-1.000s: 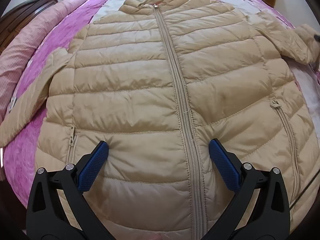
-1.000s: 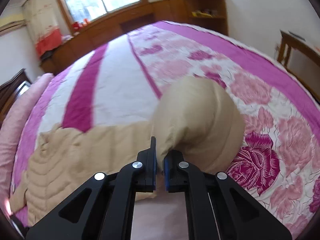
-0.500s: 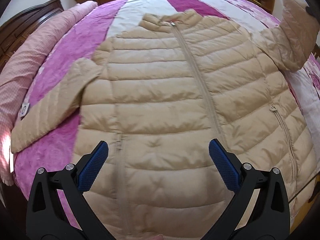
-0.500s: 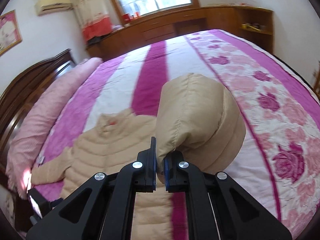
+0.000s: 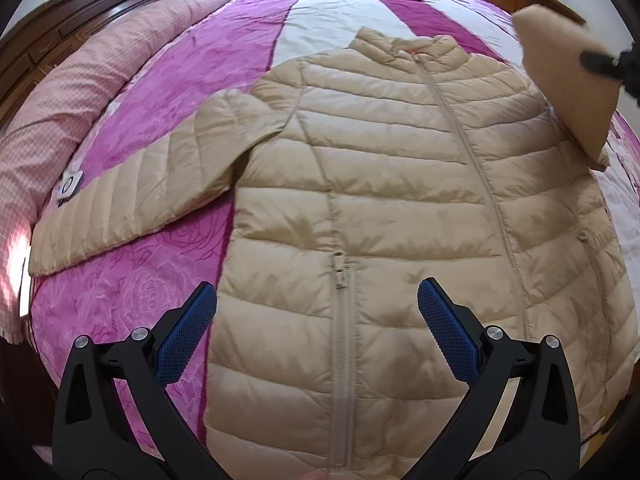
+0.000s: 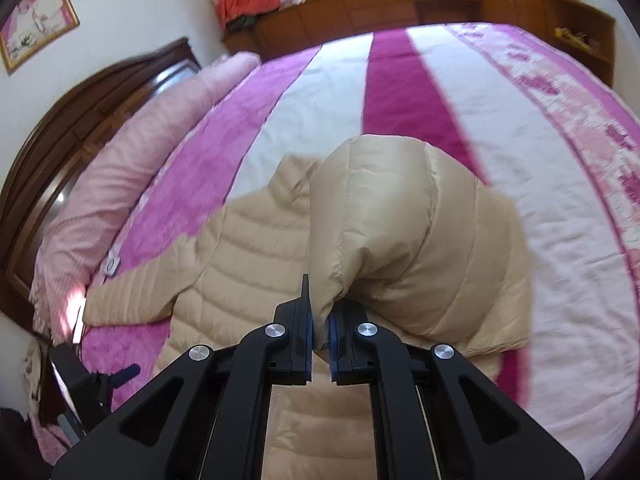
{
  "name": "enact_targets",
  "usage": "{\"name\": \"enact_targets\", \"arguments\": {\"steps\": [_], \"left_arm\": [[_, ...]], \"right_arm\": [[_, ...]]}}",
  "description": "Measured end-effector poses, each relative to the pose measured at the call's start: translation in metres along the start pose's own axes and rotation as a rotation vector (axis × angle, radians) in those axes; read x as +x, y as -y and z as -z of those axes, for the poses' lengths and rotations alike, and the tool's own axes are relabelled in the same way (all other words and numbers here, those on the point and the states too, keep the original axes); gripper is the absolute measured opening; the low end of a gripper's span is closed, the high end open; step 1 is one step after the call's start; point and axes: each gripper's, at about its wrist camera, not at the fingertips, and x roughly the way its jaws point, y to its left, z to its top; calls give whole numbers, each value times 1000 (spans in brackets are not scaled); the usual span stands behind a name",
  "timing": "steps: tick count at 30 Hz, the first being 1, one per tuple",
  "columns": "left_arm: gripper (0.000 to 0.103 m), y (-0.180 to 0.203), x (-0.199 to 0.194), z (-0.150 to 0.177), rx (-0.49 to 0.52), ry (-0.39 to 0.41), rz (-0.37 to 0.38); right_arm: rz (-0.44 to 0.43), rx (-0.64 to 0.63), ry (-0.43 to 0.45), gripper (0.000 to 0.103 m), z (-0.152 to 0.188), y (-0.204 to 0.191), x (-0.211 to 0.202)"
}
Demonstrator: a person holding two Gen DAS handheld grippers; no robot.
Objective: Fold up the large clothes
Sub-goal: 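Carry the sleeve across the jacket body and open the right gripper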
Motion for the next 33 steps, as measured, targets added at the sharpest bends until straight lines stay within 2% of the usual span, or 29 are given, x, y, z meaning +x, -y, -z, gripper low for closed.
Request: {"name": "enact_targets", "arguments": {"steps": [9, 13, 14, 16, 19, 21, 27, 33], "left_arm": [[100, -21, 9, 4, -44, -9, -5], [100, -25, 12, 5, -50, -11, -11], [100, -26, 12, 5, -52, -13, -13], [100, -27, 13, 6, -54, -13, -13], [100, -28, 13, 6, -54, -13, -13], [100, -28, 12, 6, -54, -10, -13], [100, -22, 4, 3, -34, 10, -2], [100, -1, -8, -12, 16, 31, 60]], "right_arm": [[15, -19, -132, 7, 25, -19, 77], [38, -8, -178, 12, 34, -20, 103], [35, -2, -177, 16, 34, -19, 105], [10, 11, -179, 37, 35, -18, 107], [-18, 21, -165, 58, 37, -21, 105], [-32, 17, -156, 63, 37, -26, 99], [-34, -14, -112, 72, 40, -36, 61], [67, 10, -55, 78, 53, -10, 9]]}}
